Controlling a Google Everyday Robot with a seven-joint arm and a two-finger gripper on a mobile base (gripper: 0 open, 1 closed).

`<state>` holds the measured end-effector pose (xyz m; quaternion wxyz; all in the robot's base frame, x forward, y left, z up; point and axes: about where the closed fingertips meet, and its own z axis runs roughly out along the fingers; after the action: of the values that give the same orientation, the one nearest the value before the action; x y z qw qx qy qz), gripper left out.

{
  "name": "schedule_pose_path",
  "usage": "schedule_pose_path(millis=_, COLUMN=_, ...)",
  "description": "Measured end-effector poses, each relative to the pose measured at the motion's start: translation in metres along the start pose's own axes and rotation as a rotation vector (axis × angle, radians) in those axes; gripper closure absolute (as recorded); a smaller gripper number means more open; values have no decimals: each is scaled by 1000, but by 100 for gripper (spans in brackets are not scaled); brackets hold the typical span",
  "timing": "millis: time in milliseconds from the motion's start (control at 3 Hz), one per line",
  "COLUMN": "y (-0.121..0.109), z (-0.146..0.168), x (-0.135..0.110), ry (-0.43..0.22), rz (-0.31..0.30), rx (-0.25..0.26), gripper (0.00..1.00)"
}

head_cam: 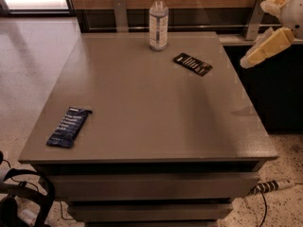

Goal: Move rxbar chocolate near rxbar blueberry

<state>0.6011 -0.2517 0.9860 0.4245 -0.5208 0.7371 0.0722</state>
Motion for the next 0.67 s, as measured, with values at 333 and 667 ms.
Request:
schedule_pose_path(millis=333, y=4, z=42, x=-4, ry=-62, rz=33, rx=-54, gripper=0)
schedule_pose_path(millis=667, y=9, z=70, x=-6, ry=-65, rz=74, rx=-48, gripper=0)
